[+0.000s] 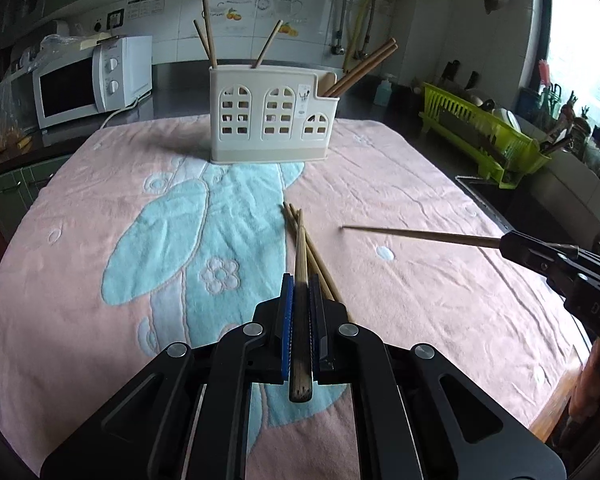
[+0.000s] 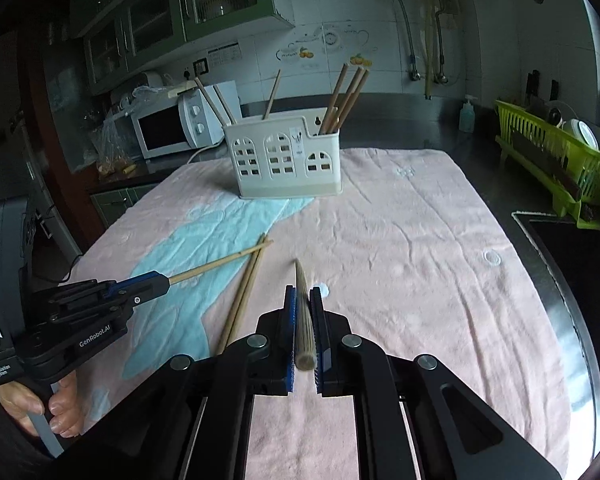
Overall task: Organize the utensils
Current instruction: 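Lift both held chopsticks upright and carry them over the white holder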
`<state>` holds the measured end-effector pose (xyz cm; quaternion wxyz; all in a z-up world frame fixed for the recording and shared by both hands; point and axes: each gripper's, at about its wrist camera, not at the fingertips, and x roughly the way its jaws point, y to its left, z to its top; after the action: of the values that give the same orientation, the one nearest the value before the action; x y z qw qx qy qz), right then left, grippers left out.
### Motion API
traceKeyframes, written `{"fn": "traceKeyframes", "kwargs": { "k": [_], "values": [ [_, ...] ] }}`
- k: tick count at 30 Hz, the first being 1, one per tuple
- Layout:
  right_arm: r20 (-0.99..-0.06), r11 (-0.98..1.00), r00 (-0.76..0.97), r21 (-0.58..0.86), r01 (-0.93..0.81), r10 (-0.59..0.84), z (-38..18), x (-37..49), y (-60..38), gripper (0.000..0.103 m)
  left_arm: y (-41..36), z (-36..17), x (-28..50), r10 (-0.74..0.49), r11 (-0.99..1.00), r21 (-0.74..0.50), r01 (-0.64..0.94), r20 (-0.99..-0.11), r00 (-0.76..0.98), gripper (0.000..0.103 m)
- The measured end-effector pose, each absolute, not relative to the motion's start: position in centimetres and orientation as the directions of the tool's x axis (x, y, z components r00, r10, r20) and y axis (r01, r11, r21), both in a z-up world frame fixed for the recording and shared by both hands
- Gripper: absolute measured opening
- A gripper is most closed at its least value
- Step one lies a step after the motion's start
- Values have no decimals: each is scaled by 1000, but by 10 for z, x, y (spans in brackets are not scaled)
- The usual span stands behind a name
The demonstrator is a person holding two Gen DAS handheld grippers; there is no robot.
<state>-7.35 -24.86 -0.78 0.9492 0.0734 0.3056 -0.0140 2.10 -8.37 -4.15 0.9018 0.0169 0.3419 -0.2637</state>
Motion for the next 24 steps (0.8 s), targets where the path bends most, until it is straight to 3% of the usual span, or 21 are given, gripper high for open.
{"fn": "traceKeyframes", "kwargs": {
  "k": [24],
  "values": [
    [-512,993,853,92,-67,105,100,17,-279,7,-78,44,85,-526,835,-171,523,-528,667,6]
  ]
}}
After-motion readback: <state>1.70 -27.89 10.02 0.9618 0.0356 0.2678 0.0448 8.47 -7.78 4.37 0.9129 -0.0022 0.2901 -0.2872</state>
